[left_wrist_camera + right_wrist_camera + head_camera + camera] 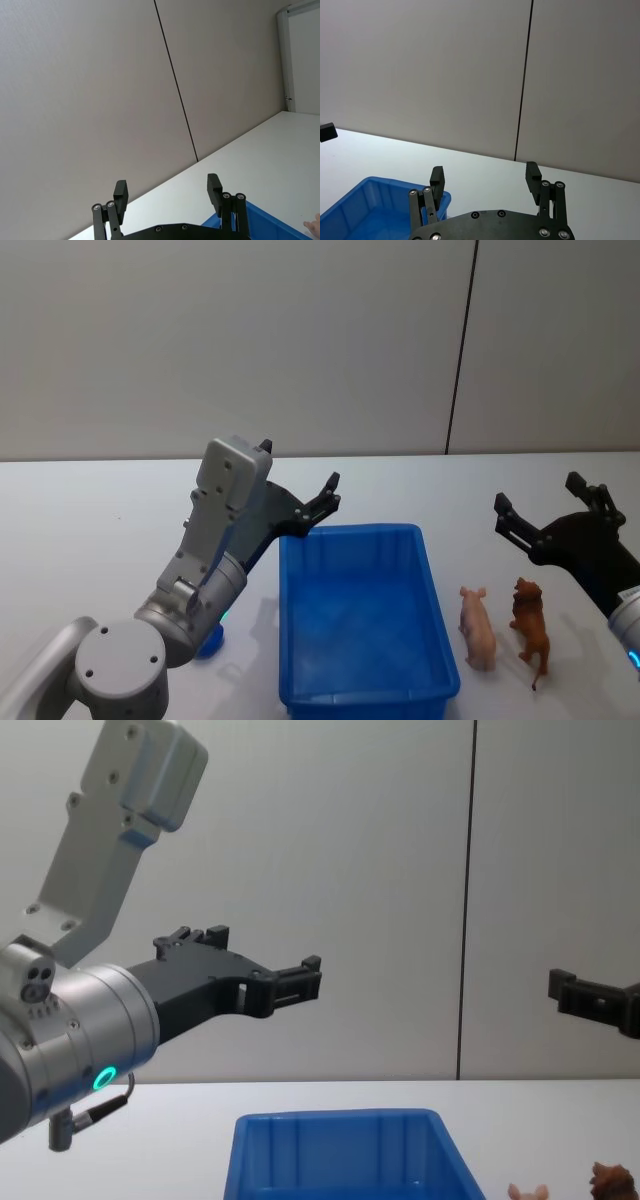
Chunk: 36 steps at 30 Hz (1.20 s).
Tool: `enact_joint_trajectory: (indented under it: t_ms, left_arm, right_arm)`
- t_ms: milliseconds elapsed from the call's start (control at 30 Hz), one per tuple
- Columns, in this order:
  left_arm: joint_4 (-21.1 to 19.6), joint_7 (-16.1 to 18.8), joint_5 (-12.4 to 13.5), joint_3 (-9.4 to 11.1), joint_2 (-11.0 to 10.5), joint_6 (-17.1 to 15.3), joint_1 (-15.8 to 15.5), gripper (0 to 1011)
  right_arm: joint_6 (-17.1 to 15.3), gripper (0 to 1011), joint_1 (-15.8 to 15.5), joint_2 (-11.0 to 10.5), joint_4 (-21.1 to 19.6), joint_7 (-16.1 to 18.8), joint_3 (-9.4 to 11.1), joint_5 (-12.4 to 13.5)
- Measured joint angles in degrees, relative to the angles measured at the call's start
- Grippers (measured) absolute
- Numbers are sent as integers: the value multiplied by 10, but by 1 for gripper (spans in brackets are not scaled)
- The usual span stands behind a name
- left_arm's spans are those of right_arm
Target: Pick up the two dolls from the table and place them into the box.
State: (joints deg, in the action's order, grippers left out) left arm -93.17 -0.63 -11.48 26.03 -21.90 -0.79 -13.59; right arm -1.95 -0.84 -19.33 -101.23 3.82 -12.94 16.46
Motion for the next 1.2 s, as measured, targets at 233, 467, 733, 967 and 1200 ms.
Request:
enact_joint_trajectory:
  t_ms: [233, 467, 733, 967, 1200]
  left_arm:
    - [0, 0, 0, 0, 0, 0, 0, 1001]
    - [0, 0, 0, 0, 0, 0, 0, 1001]
    - [0, 0, 0, 0, 0, 0, 0, 1001]
    - [0, 0, 0, 0, 0, 0, 0, 1001]
    - [0, 0, 0, 0, 0, 0, 0, 1001]
  right_arm:
    - [0, 1001, 0, 0, 0, 0, 0, 0]
    - [0, 1001, 0, 0, 0, 0, 0, 0]
    - [0, 1001, 0, 0, 0, 0, 0, 0]
    - [0, 1001, 0, 0, 0, 0, 0, 0]
    - [0, 1001, 0, 0, 0, 0, 0, 0]
